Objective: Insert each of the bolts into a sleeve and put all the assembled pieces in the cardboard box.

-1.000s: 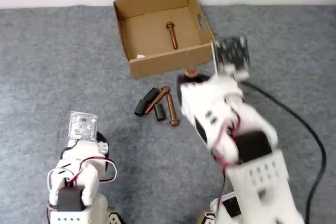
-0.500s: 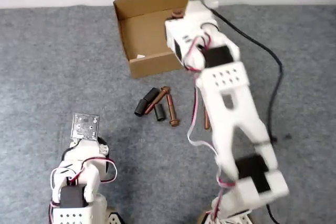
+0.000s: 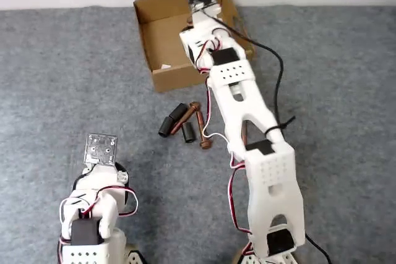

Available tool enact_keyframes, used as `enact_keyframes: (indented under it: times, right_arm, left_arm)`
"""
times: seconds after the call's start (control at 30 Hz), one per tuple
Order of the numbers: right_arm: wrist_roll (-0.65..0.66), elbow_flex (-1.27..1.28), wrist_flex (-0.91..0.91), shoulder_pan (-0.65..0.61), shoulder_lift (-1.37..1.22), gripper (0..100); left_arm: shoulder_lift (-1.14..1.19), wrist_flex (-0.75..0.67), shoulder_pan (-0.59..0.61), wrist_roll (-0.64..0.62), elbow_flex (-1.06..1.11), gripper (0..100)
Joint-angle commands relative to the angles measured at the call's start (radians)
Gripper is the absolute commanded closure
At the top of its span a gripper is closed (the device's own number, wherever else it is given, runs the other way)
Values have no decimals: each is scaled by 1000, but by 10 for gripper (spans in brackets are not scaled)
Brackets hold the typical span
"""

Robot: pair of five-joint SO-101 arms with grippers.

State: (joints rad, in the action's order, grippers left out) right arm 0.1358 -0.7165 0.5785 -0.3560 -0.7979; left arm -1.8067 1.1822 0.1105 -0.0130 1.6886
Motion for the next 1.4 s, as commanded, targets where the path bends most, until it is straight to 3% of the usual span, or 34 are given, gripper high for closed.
enact_keyframes:
  times: [0.0, 0.33, 0.53, 0.83, 0.97, 1.17, 1.37]
  right_arm:
    - [17, -143, -21, -12, -39, 991]
    - [140, -195, 73, -39, -176, 984]
    - [155, -195, 127, -44, -173, 802]
    - [155, -301, 188, -45, -156, 916]
    - [150, -451, 361, -58, -153, 990]
    - [147, -646, 622, -71, -156, 991]
    - [147, -720, 808, -71, -150, 991]
  left_arm:
    - [-6, 8, 5, 0, -5, 994]
    - [-6, 9, 5, 0, -5, 994]
    - [-6, 9, 5, 0, -5, 994]
    - [-6, 9, 5, 0, -5, 994]
    - [-6, 9, 6, 2, -5, 994]
    - [-8, -17, 94, 2, -4, 994]
    - [-8, -17, 100, 2, -4, 994]
